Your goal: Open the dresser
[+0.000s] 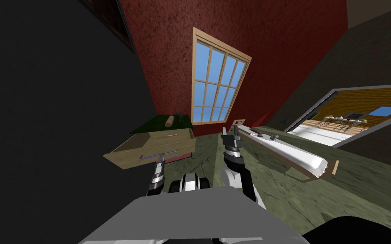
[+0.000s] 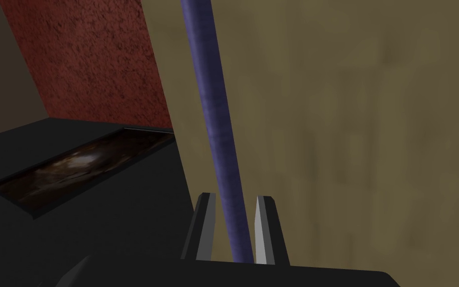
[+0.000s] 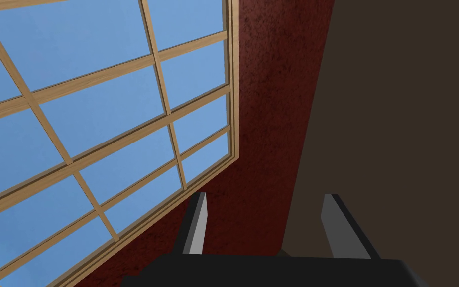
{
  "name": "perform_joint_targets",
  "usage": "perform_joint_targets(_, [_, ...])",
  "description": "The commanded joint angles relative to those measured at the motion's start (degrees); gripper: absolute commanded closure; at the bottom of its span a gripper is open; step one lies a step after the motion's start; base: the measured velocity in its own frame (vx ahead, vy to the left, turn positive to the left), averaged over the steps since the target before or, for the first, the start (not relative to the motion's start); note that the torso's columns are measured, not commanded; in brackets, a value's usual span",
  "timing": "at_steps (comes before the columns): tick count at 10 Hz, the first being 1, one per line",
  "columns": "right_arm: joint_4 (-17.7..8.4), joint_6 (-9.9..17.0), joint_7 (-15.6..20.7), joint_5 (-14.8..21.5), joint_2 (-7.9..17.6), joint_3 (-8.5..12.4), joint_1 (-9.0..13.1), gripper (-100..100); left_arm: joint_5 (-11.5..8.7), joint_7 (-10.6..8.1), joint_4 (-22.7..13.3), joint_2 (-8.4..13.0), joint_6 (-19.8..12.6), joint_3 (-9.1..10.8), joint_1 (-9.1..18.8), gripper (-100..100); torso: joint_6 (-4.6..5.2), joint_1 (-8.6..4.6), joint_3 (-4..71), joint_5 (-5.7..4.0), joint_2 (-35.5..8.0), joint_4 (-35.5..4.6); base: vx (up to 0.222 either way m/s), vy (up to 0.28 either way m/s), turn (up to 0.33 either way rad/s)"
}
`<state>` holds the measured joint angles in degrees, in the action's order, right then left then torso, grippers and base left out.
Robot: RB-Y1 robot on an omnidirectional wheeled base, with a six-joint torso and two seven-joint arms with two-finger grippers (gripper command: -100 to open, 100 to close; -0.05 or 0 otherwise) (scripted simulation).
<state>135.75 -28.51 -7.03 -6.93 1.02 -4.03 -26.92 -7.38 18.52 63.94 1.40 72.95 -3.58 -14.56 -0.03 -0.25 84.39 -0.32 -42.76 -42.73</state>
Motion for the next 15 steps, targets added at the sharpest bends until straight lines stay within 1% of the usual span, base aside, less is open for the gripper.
perform_joint_targets(1, [0.0, 0.0, 0.0, 0.0, 0.0, 0.0, 0.0, 0, 0.0, 0.09, 1.7, 0.0, -3.2, 0.39, 1.6, -100, 0.01, 0.13, 0.1, 0.15, 0.3, 0.2, -0.05, -0.007, 0.04])
perform_joint_targets(3, [0.0, 0.0, 0.0, 0.0, 0.0, 0.0, 0.0, 0, 0.0, 0.19, 3.5, 0.0, -6.3, 0.78, 3.1, -100, 0.02, 0.43, 0.5, 0.38, 0.9, 0.6, -0.049, -0.003, 0.036])
perform_joint_targets(4, [0.0, 0.0, 0.0, 0.0, 0.0, 0.0, 0.0, 0, 0.0, 0.19, 3.5, 0.0, -6.5, 0.78, 3.1, -100, 0.0, 0.34, 0.3, 0.35, 0.7, 0.5, -0.03, -0.002, 0.011])
perform_joint_targets(9, [0.0, 0.0, 0.0, 0.0, 0.0, 0.0, 0.0, 0, 0.0, 0.42, 7.9, 0.0, -14.6, 1.76, 7.0, -100, -0.05, 0.07, -0.1, 0.07, 0.0, 0.0, -0.063, -0.007, 0.031])
perform_joint_targets(10, [0.0, 0.0, 0.0, 0.0, 0.0, 0.0, 0.0, 0, 0.0, 0.42, 7.9, 0.0, -14.6, 1.76, 7.0, -100, -0.08, 0.02, -0.1, 0.0, -0.1, -0.1, -0.048, 0.0, 0.012])
perform_joint_targets(11, [0.0, 0.0, 0.0, 0.0, 0.0, 0.0, 0.0, 0, 0.0, 0.47, 8.7, 0.0, -16.2, 1.95, 7.8, -100, -0.07, -0.03, -0.1, -0.06, -0.1, -0.2, -0.044, 0.0, 0.019])
perform_joint_targets(12, [0.0, 0.0, 0.0, 0.0, 0.0, 0.0, 0.0, 0, 0.0, 0.54, 7.4, -0.3, -16.2, 1.68, 7.0, -100, -0.08, -0.09, -0.2, -0.11, -0.2, -0.3, -0.013, 0.001, -0.002])
perform_joint_targets(13, [0.0, 0.0, 0.0, 0.0, 0.0, 0.0, 0.0, 0, 0.0, 0.55, 7.3, -0.4, -16.7, 1.67, 6.9, 0, -0.06, -0.06, -0.1, 0.0, -0.1, -0.1, 0.0, 0.0, 0.0])
perform_joint_targets(15, [0.0, 0.0, 0.0, 0.0, 0.0, 0.0, 0.0, 0, -0.1, 0.52, 6.9, -0.4, -17.0, 1.64, 6.6, 0, 0.01, 0.09, 0.1, 0.15, 0.2, 0.2, 0.0, 0.0, 0.0])
